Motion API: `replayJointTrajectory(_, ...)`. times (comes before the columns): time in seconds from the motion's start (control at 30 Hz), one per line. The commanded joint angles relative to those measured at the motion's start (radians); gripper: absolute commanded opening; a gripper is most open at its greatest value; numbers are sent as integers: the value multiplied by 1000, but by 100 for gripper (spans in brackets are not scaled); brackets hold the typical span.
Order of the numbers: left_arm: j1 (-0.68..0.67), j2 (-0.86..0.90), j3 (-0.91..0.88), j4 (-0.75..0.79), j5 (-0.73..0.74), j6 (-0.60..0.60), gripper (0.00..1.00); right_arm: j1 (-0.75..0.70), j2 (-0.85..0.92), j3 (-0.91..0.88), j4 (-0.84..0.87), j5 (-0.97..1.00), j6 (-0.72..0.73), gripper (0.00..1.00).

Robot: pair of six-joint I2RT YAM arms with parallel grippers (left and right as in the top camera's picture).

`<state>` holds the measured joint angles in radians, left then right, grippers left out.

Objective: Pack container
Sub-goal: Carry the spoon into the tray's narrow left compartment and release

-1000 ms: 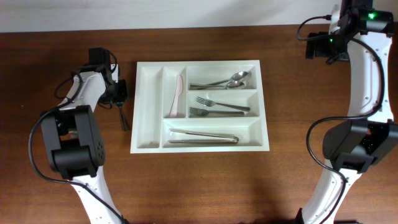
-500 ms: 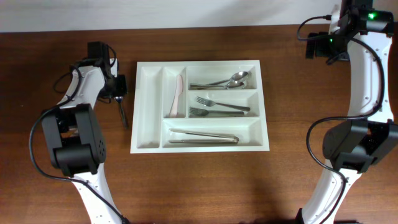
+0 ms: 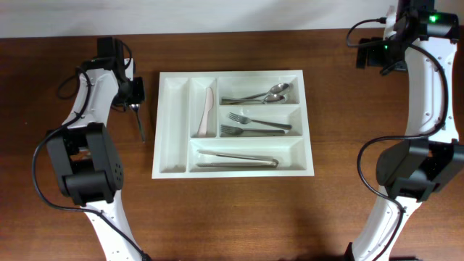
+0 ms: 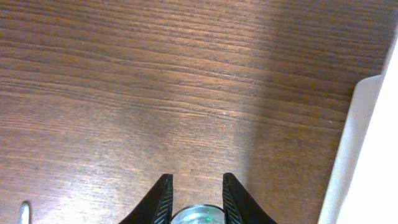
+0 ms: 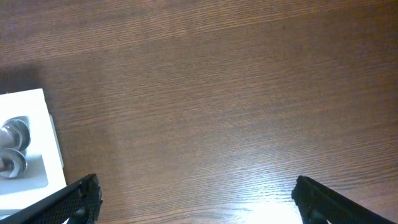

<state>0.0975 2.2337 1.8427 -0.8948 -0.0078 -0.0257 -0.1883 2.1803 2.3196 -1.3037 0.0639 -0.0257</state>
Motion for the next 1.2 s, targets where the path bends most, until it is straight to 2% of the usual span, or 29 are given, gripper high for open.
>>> replayJointTrajectory(0.0,3,12,63,-35,8,4,12,4,3,-3,3,12,12,99)
replayJointTrajectory(0.2,2,12,164,-138,22,3,11,4,3,-3,3,12,12,99)
replayJointTrajectory(0.53,-8,12,214,-222,171,-31,6,4,3,-3,3,12,13,99)
replayJointTrajectory(1.03,-143,12,214,-238,168,-30,6,4,3,-3,3,12,13,99)
replayJointTrajectory(1.17,-180,16,213,-237,112,-29,6,4,3,-3,3,12,13,99)
